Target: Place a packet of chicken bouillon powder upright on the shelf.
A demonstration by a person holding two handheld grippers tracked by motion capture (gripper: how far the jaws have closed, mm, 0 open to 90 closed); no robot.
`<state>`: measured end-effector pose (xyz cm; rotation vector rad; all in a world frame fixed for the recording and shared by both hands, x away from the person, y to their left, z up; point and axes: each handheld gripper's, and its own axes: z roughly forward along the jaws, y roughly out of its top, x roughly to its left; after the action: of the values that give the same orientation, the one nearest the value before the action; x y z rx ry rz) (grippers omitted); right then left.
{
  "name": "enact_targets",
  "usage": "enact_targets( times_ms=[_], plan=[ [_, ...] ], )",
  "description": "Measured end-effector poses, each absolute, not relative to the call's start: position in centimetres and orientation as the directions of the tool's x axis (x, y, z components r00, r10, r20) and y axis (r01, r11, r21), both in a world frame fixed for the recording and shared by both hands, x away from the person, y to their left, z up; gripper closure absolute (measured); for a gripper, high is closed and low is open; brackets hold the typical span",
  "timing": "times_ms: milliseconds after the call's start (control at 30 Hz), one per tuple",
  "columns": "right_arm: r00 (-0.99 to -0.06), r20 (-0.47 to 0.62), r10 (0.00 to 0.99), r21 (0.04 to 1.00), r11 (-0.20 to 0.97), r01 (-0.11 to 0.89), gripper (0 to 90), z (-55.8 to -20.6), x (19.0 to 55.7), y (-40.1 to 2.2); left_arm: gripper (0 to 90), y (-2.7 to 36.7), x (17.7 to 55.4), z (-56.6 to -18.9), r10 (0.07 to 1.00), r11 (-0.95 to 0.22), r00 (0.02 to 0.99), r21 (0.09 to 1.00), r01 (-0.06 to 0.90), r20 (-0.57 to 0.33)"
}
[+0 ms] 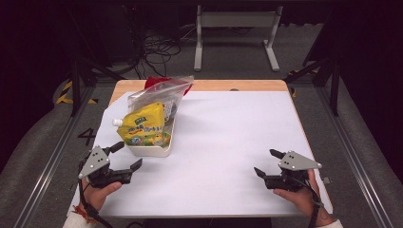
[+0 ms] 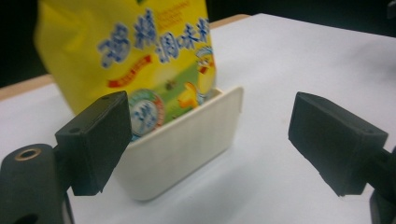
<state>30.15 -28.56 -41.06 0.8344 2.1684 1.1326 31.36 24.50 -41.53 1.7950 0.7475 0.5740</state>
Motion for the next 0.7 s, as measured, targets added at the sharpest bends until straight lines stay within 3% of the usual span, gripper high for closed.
enact_targets(
  times_ms=[400,700],
  plan=[
    [-0.606,-0.193,0.771,0.851,0.44,0.288,13.4,-41.2,29.6,-30.0,8.4,21.2,31.6,-44.0,0.662,-0.362,0.749,0.882,0.302,0.015],
    [-0.589,-0.231,0.774,0.816,0.484,0.316,12.1,-42.5,29.3,-30.9,6.4,19.3,32.0,-45.4,0.619,-0.475,0.783,0.821,0.316,0.057]
  ],
)
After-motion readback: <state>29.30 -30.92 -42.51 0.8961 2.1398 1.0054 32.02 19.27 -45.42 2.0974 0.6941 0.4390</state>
